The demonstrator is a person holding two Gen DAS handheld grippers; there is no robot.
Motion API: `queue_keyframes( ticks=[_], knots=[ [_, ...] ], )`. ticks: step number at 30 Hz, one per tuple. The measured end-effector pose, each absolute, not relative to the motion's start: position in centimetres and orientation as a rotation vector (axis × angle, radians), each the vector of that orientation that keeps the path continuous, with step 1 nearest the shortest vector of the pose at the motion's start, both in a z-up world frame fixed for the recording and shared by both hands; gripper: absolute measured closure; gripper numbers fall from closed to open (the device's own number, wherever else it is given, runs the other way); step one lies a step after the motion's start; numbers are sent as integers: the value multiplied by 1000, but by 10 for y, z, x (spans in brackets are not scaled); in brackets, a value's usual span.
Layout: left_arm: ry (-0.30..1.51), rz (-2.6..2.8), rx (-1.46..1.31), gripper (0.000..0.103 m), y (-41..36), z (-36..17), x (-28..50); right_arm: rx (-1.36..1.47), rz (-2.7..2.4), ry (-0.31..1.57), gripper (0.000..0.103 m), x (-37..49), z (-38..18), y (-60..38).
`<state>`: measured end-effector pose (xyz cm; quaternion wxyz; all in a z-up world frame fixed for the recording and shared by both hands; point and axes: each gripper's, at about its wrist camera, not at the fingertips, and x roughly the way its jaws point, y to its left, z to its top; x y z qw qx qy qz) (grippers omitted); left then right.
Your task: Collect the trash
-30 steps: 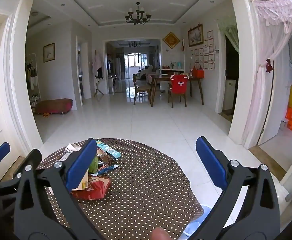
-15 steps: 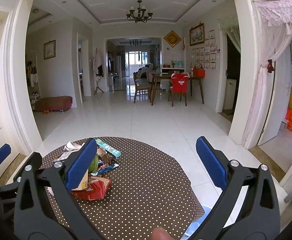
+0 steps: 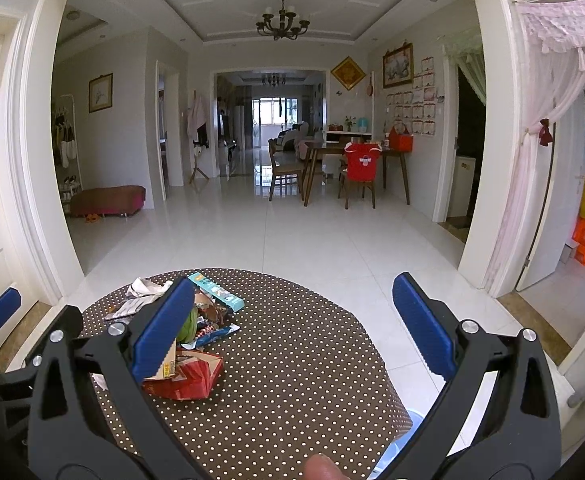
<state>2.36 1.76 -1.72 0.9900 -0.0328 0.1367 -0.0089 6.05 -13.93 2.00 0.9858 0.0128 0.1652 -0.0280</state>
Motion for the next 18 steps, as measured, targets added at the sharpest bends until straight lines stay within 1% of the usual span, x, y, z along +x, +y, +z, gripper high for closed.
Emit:
queue_keyframes(
  ticks=[18],
  knots=[
    [287,-41,-65,4,13,-28,36,31,-79,342,6,70,11,-139]
  ],
)
